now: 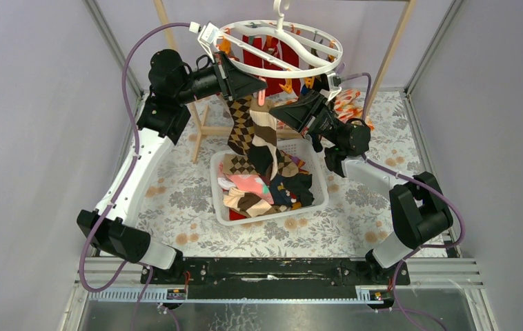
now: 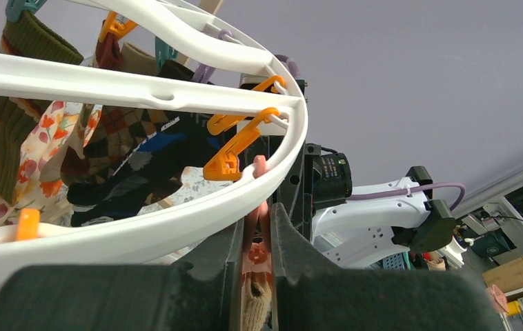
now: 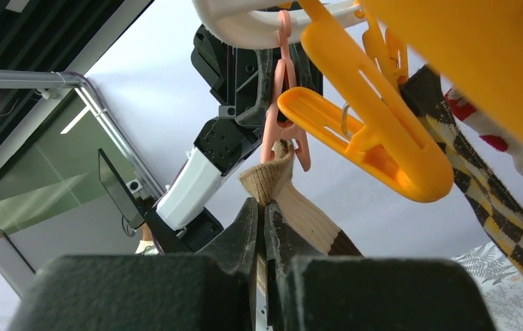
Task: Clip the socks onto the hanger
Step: Clamp the sock onto the hanger, then rotate the hanger at the clothesline, then open the clamp at the hanger.
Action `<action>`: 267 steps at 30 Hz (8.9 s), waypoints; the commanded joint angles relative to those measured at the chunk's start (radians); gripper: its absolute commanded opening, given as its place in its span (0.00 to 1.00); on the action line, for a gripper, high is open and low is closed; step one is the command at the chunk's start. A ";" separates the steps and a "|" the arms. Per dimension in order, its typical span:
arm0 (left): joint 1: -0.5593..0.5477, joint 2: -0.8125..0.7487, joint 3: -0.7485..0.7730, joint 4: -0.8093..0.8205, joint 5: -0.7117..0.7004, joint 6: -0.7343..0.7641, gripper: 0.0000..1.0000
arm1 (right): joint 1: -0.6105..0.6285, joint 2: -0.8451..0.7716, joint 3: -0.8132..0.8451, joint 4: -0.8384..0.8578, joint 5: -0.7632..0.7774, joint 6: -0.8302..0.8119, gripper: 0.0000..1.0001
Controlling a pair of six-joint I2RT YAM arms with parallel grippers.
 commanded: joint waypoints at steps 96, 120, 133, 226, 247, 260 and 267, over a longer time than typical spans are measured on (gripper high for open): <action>0.049 -0.143 -0.158 -0.376 -0.182 0.390 0.83 | -0.360 -0.503 0.071 -1.164 -0.099 -0.787 0.68; 0.151 0.021 -0.037 -0.286 -0.332 0.314 0.71 | -0.450 -0.167 0.283 -0.869 -0.195 -0.733 0.75; 0.195 0.081 0.002 -0.277 -0.306 0.297 0.67 | -0.451 -0.124 0.261 -0.742 -0.226 -0.645 0.69; 0.054 0.060 -0.026 -0.057 -0.218 0.338 0.71 | 0.233 -0.421 0.186 -1.209 0.700 -0.834 0.45; 0.056 0.010 -0.046 -0.121 -0.245 0.359 0.71 | 0.116 -0.430 -0.152 -0.676 0.705 -0.761 0.64; 0.057 -0.026 -0.039 -0.168 -0.254 0.385 0.71 | 0.318 -0.267 -0.086 -0.499 1.110 -1.207 0.60; 0.061 -0.026 -0.024 -0.182 -0.253 0.389 0.70 | 0.349 -0.208 -0.010 -0.462 1.212 -1.397 0.52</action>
